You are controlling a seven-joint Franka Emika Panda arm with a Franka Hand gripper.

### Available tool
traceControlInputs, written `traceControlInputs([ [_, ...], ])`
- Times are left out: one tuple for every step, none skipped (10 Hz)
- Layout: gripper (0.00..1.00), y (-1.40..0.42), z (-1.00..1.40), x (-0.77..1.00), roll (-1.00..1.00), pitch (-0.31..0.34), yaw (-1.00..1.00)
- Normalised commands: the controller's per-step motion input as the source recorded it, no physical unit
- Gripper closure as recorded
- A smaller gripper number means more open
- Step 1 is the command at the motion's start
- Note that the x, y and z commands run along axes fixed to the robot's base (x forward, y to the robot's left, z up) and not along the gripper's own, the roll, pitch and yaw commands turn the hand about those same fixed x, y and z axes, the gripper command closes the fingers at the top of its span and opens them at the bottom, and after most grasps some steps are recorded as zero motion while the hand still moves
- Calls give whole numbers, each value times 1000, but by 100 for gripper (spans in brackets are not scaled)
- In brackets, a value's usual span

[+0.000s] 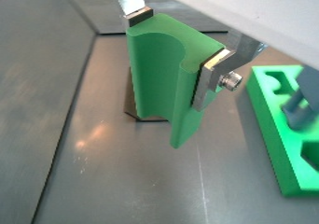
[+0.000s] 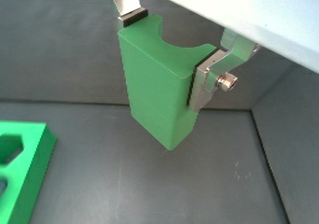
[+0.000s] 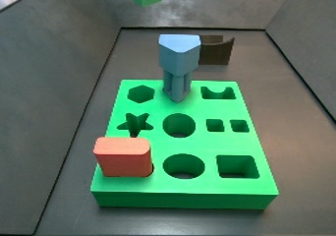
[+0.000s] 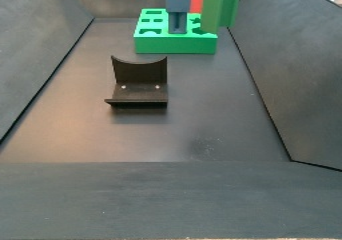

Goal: Pick up the arch object. Move up. Place the arch object on the fixture. Regrasp the arch object. Rotate the arch object. Move to above the board. Insert the arch object.
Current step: Rotate the arch object.

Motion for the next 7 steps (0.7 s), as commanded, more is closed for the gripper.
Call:
traceControlInputs([
  [100,2,2,2,-45,30,-1000],
  [100,4,2,2,-48,32,-1000],
  [100,8,3,2,-56,37,-1000],
  [100,9,3,2,-63,42,-1000],
  [100,10,4,3,-73,49,-1000],
  [100,10,5,4,-90,59,-1000],
  [100,10,5,4,-101,66,-1000],
])
